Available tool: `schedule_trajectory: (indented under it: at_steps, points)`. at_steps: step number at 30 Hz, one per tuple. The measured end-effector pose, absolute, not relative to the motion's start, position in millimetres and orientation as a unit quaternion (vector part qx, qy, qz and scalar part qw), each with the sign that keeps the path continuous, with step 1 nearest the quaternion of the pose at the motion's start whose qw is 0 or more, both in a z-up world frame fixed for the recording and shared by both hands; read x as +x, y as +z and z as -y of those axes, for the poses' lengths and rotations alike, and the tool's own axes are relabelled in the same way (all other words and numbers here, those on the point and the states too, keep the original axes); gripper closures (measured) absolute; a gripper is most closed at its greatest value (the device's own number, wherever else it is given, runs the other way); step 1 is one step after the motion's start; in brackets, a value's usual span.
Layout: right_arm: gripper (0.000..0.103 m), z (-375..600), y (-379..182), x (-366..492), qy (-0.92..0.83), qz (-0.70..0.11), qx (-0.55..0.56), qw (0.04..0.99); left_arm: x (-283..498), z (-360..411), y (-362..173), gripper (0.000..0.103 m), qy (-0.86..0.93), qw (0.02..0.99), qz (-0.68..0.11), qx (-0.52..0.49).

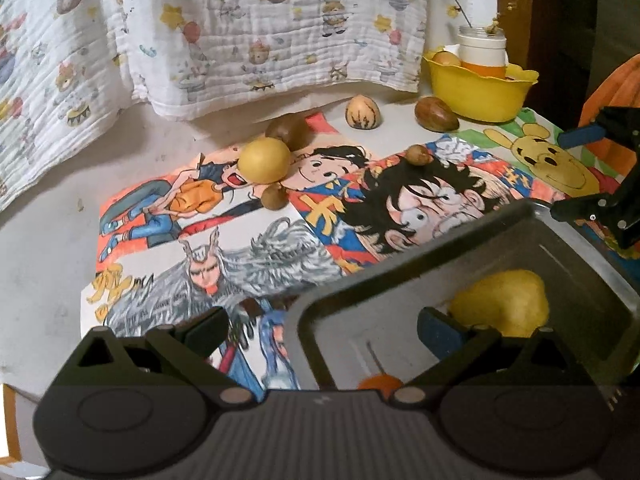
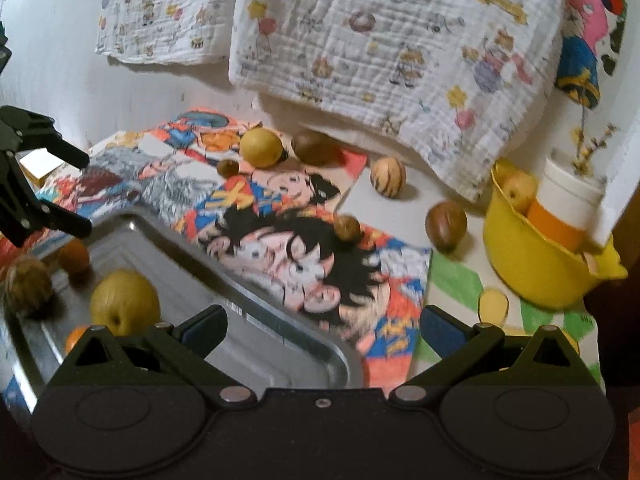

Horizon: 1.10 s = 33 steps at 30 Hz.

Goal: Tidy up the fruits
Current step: 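Withdraw both tools from the tray toward the remaining fruits, then close the right gripper on a small brown fruit while the left grips another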

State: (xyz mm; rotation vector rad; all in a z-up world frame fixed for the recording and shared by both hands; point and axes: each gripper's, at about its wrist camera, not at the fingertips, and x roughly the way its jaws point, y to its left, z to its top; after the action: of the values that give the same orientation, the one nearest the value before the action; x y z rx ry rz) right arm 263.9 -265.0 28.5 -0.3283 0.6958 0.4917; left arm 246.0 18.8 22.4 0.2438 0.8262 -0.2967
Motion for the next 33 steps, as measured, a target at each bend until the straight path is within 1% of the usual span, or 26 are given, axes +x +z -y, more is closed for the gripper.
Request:
schedule_trajectory:
  at_steps: [5,12,19,22,28,33]
  points:
    - [0.001,251.0,29.4,286.3,0.235,-0.333,-0.148,0.901,268.5,-21.7,16.2,0.000,-0.137,0.899,-0.400,0.116]
    - [0.001,232.0,25.5,317.5,0.233,-0.351,-0.112,0.900,292.4,-22.7,8.9,0.000,-0.133,0.903,-0.393,0.112]
    - [0.001,208.2,17.4,338.5,0.232,-0.359,-0.108,0.898,317.1,-25.2,4.5,0.000,-0.125,0.910,-0.386,0.089]
    - [0.001,198.6,9.7,352.8,0.200,-0.374,-0.110,0.899,327.7,-24.8,2.1,0.000,-0.118,0.914,-0.379,0.082]
    - [0.004,198.9,-8.3,377.3,0.169,-0.393,-0.080,0.900,348.4,-23.1,-8.4,0.000,-0.117,0.919,-0.367,0.078]
    - [0.011,200.1,-20.8,385.5,0.165,-0.398,-0.073,0.900,366.2,-31.0,-19.8,0.000,-0.111,0.918,-0.377,0.057]
